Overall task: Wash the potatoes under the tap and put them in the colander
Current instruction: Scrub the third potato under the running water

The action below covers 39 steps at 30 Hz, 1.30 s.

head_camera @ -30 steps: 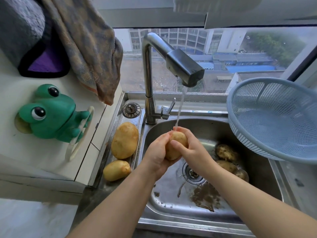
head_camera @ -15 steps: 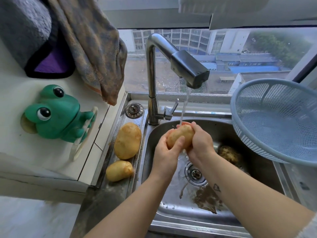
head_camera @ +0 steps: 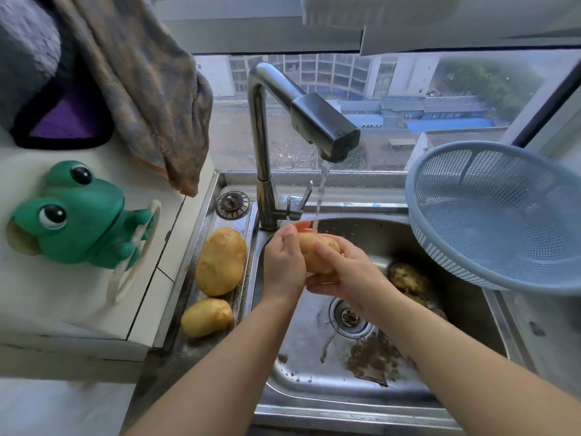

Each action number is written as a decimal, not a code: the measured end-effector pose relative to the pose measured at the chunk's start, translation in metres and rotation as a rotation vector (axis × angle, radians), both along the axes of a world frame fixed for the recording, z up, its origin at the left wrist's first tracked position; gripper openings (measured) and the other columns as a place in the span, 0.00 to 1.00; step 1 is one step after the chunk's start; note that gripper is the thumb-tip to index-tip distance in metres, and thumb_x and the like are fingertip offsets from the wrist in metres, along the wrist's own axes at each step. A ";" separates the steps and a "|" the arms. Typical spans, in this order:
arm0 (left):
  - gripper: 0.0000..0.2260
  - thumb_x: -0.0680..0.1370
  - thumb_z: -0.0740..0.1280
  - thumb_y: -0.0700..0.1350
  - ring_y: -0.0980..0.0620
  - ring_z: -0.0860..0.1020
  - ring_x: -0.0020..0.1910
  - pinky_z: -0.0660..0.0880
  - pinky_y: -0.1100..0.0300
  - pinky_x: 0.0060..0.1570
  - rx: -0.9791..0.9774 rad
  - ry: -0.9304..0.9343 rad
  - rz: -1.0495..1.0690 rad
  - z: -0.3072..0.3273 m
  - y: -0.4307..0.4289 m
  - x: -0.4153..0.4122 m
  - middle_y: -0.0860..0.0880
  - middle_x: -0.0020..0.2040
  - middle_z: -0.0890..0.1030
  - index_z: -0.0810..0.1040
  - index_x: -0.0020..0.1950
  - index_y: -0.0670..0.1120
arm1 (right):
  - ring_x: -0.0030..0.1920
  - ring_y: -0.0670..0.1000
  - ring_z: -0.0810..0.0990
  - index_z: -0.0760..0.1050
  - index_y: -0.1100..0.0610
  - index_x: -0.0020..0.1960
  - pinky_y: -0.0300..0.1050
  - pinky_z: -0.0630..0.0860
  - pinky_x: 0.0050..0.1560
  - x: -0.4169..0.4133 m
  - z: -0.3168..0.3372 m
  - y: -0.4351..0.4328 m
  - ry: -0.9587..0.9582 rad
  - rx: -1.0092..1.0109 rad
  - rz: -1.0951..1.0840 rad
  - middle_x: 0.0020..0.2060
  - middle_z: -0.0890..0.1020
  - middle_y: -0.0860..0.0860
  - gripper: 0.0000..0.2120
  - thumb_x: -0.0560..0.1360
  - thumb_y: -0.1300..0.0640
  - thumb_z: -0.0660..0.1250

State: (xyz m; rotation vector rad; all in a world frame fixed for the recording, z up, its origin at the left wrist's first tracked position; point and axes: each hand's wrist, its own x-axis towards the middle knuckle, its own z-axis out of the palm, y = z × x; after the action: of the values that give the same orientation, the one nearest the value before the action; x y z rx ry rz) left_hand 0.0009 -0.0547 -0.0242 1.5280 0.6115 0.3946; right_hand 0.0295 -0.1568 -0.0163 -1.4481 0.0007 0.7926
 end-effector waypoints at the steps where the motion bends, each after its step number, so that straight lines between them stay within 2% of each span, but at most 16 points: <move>1: 0.14 0.85 0.52 0.45 0.58 0.81 0.43 0.79 0.64 0.45 -0.033 -0.017 -0.029 0.001 0.000 0.002 0.52 0.45 0.83 0.78 0.53 0.53 | 0.34 0.51 0.80 0.71 0.55 0.61 0.43 0.79 0.36 0.000 0.000 0.001 0.021 0.012 -0.047 0.51 0.78 0.58 0.13 0.79 0.50 0.63; 5: 0.10 0.85 0.52 0.46 0.63 0.79 0.51 0.75 0.70 0.47 -0.188 -0.066 -0.238 -0.002 -0.005 -0.001 0.56 0.54 0.82 0.69 0.62 0.57 | 0.27 0.49 0.69 0.71 0.60 0.59 0.39 0.69 0.26 0.005 -0.005 0.001 0.288 0.086 -0.266 0.37 0.74 0.56 0.17 0.82 0.46 0.58; 8: 0.17 0.83 0.59 0.43 0.64 0.75 0.58 0.73 0.70 0.56 -0.088 -0.087 -0.394 -0.009 -0.008 -0.010 0.57 0.65 0.74 0.62 0.71 0.54 | 0.21 0.47 0.67 0.70 0.64 0.63 0.37 0.65 0.22 0.004 -0.007 -0.001 0.496 0.140 -0.298 0.26 0.72 0.54 0.25 0.81 0.43 0.55; 10: 0.23 0.80 0.65 0.40 0.61 0.74 0.61 0.74 0.67 0.58 0.000 -0.078 -0.416 -0.014 -0.008 -0.011 0.58 0.66 0.73 0.63 0.72 0.53 | 0.22 0.47 0.67 0.71 0.65 0.63 0.37 0.66 0.22 0.001 -0.008 0.001 0.503 0.144 -0.284 0.25 0.72 0.53 0.27 0.81 0.41 0.53; 14: 0.09 0.76 0.70 0.44 0.54 0.80 0.49 0.79 0.58 0.50 -0.095 -0.048 -0.132 -0.009 -0.008 0.001 0.53 0.49 0.80 0.75 0.52 0.55 | 0.27 0.47 0.69 0.74 0.61 0.56 0.39 0.71 0.28 -0.005 0.000 0.010 0.320 0.076 -0.241 0.33 0.74 0.55 0.23 0.82 0.42 0.53; 16: 0.03 0.76 0.70 0.46 0.52 0.81 0.44 0.80 0.56 0.47 -0.135 -0.029 -0.011 -0.005 -0.009 0.009 0.51 0.44 0.81 0.77 0.47 0.52 | 0.28 0.47 0.70 0.74 0.60 0.55 0.41 0.72 0.31 -0.006 0.000 0.012 0.171 0.032 -0.185 0.35 0.75 0.55 0.21 0.83 0.44 0.51; 19: 0.10 0.80 0.63 0.46 0.50 0.81 0.40 0.78 0.53 0.40 -0.251 0.006 0.064 -0.003 -0.009 0.018 0.48 0.40 0.82 0.80 0.49 0.41 | 0.28 0.48 0.73 0.71 0.58 0.54 0.41 0.71 0.31 -0.007 -0.002 0.012 -0.120 -0.114 -0.122 0.35 0.75 0.55 0.17 0.84 0.47 0.50; 21: 0.13 0.81 0.60 0.47 0.46 0.80 0.40 0.76 0.53 0.39 -0.396 0.029 0.094 -0.001 -0.008 0.022 0.46 0.39 0.83 0.79 0.44 0.42 | 0.31 0.48 0.76 0.70 0.57 0.57 0.39 0.73 0.30 -0.006 -0.004 0.008 -0.325 -0.228 -0.062 0.39 0.77 0.55 0.15 0.84 0.48 0.51; 23: 0.13 0.82 0.58 0.48 0.46 0.80 0.40 0.77 0.53 0.42 -0.579 0.062 0.123 0.001 -0.005 0.027 0.45 0.39 0.82 0.77 0.43 0.44 | 0.42 0.50 0.79 0.69 0.55 0.61 0.41 0.77 0.39 -0.004 -0.007 0.004 -0.528 -0.319 0.027 0.50 0.78 0.56 0.14 0.83 0.48 0.53; 25: 0.13 0.82 0.59 0.46 0.47 0.80 0.39 0.78 0.55 0.41 -0.755 0.120 0.150 0.002 -0.001 0.030 0.45 0.38 0.81 0.77 0.42 0.44 | 0.55 0.50 0.76 0.67 0.54 0.68 0.48 0.77 0.56 -0.002 -0.009 0.001 -0.630 -0.391 0.111 0.59 0.74 0.52 0.18 0.81 0.48 0.57; 27: 0.12 0.82 0.59 0.46 0.47 0.79 0.39 0.78 0.54 0.38 -0.872 0.166 0.150 0.001 0.000 0.030 0.44 0.39 0.79 0.78 0.42 0.45 | 0.60 0.47 0.72 0.62 0.54 0.73 0.43 0.72 0.62 -0.002 -0.007 -0.001 -0.682 -0.449 0.167 0.62 0.70 0.49 0.25 0.79 0.48 0.63; 30: 0.14 0.84 0.55 0.47 0.46 0.79 0.43 0.78 0.51 0.43 -0.926 0.109 0.087 0.003 -0.004 0.027 0.44 0.44 0.80 0.77 0.48 0.45 | 0.48 0.44 0.76 0.65 0.55 0.69 0.34 0.72 0.46 0.003 -0.006 -0.004 -0.603 -0.398 0.140 0.52 0.76 0.48 0.23 0.77 0.47 0.65; 32: 0.13 0.85 0.53 0.47 0.44 0.78 0.51 0.77 0.46 0.56 -0.860 0.080 0.004 0.003 -0.007 0.023 0.43 0.52 0.80 0.76 0.54 0.44 | 0.33 0.44 0.75 0.69 0.60 0.64 0.38 0.71 0.33 0.007 -0.007 -0.006 -0.457 -0.281 0.090 0.40 0.78 0.50 0.21 0.79 0.46 0.62; 34: 0.13 0.85 0.53 0.46 0.43 0.76 0.60 0.71 0.42 0.65 -0.788 0.043 -0.101 0.004 -0.008 0.016 0.43 0.62 0.76 0.72 0.64 0.44 | 0.27 0.47 0.71 0.71 0.64 0.59 0.43 0.68 0.27 0.010 -0.010 -0.007 -0.368 -0.209 0.056 0.32 0.75 0.54 0.20 0.81 0.47 0.57; 37: 0.14 0.85 0.53 0.45 0.47 0.77 0.58 0.73 0.46 0.62 -0.730 0.004 -0.277 0.003 -0.003 0.007 0.44 0.61 0.75 0.65 0.69 0.45 | 0.26 0.49 0.69 0.72 0.63 0.50 0.44 0.65 0.26 0.012 -0.011 -0.010 -0.284 -0.110 0.054 0.31 0.72 0.56 0.21 0.80 0.44 0.57; 39: 0.13 0.84 0.55 0.43 0.48 0.78 0.53 0.75 0.50 0.56 -0.736 -0.006 -0.300 0.005 0.002 0.005 0.45 0.56 0.76 0.67 0.68 0.43 | 0.26 0.46 0.70 0.72 0.62 0.52 0.40 0.66 0.25 0.012 -0.009 -0.012 -0.351 -0.133 0.125 0.31 0.73 0.54 0.27 0.76 0.37 0.61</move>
State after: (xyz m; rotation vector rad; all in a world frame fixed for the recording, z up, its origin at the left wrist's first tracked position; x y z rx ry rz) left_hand 0.0064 -0.0531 -0.0196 0.8860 0.4406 -0.0647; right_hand 0.0415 -0.1693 -0.0253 -1.7112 -0.3121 0.6381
